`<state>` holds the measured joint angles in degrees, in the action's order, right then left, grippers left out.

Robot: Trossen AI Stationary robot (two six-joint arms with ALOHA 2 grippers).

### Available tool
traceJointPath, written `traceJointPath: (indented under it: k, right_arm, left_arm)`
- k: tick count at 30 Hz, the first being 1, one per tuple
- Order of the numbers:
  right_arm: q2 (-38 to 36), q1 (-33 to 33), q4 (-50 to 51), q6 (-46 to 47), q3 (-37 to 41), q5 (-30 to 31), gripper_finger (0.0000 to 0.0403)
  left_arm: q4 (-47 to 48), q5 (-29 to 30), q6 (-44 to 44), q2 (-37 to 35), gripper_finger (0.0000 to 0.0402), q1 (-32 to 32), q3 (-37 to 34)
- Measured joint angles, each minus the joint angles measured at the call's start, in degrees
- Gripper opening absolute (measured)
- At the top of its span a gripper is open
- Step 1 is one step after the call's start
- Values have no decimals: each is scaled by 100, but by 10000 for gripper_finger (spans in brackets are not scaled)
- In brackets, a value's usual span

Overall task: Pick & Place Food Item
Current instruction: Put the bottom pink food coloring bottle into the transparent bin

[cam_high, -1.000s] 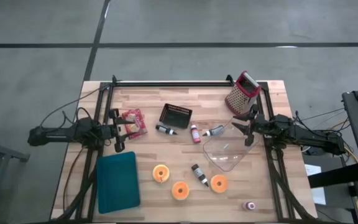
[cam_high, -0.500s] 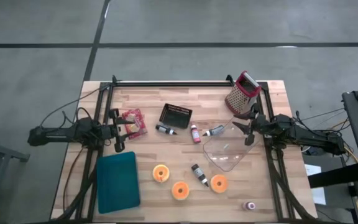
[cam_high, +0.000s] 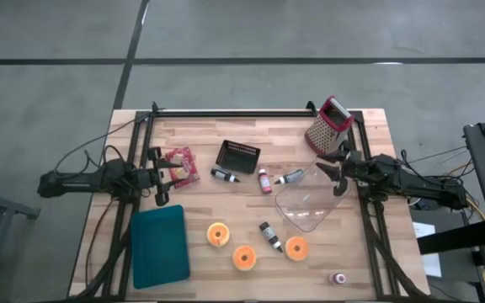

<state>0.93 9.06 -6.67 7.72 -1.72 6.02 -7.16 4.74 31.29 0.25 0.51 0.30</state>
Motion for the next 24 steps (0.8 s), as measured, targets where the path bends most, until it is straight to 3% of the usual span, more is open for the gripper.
traceJointPath:
  k: [3,11,20,24]
  right_arm:
    - [-4,-7,-483,-63,-64,-114,140]
    - [299,-20,-429,-470,-645,-221,129]
    - [2057,-171,-420,40,-1331,-1016,128]
    - [2805,-281,-239,305,-1853,-1050,129]
  left_arm:
    - [0,-1,0,0,200,2,0]
    - [0,0,0,0,200,0,1]
    - [-1,1,0,0,200,0,-1]
    - [0,0,0,0,200,1,1]
